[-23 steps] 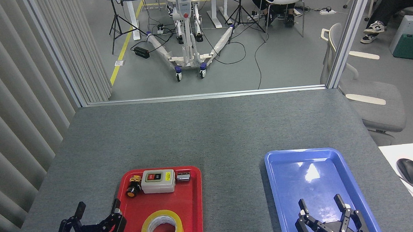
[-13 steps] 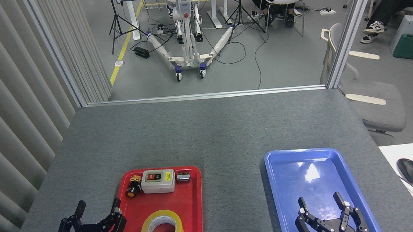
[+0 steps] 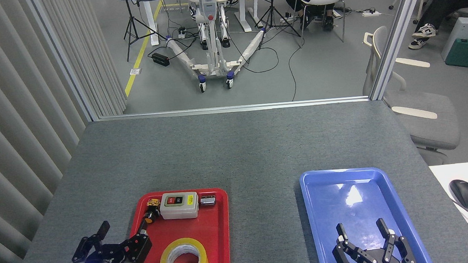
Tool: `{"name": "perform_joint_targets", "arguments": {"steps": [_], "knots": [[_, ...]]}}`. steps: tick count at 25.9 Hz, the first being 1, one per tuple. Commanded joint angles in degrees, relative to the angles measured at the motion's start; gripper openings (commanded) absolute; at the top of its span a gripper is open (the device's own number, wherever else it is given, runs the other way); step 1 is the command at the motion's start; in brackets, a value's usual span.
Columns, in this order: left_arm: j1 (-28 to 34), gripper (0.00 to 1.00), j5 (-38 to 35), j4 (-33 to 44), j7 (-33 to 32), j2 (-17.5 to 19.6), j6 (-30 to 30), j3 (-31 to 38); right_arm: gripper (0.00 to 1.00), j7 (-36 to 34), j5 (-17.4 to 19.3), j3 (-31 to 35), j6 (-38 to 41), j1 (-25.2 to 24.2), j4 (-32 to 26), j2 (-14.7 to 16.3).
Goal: Place and move tape with both arms
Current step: 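Move the left gripper toward the yellow tape roll on the red tray, then grasp the yellow tape roll with the left gripper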
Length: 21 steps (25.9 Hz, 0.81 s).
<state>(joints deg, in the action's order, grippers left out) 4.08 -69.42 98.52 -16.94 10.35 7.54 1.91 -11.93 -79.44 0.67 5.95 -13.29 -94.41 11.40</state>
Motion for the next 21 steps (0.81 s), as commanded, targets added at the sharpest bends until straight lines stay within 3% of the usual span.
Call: {"name": "perform_joint_targets", "arguments": {"steps": [1,4,7,16,21], "knots": [[-5.5,1.0,0.3,0.5,-23.1,1.3,6.1,-0.2,1.0,0.8,0.0,0.3,0.2,-0.2,-0.3,-0.5],[-11.1,1.0,0.8,0.2,-33.7,3.1,15.3,-0.7,1.0,1.0,0.0,0.6,0.2,-0.7,-0.3,-0.8],[-15.9,1.0,0.8,-1.0,-37.8,4.6,21.4,-4.5,1.0,1.7,0.0,1.6,-0.2,-0.5,-0.3,-0.3],[-23.1,1.0,1.1,-10.2,-55.5,4.2,12.7,-12.0,1.0,4.1,0.0,1.7,0.1,-0.9,-2.3,-0.8],[-27.7,1.0,1.0,-19.1,-63.3,2.9,12.1,-13.6,1.0,4.0,-0.1,2.1,0.2,-0.9,-1.9,-1.2]]}}
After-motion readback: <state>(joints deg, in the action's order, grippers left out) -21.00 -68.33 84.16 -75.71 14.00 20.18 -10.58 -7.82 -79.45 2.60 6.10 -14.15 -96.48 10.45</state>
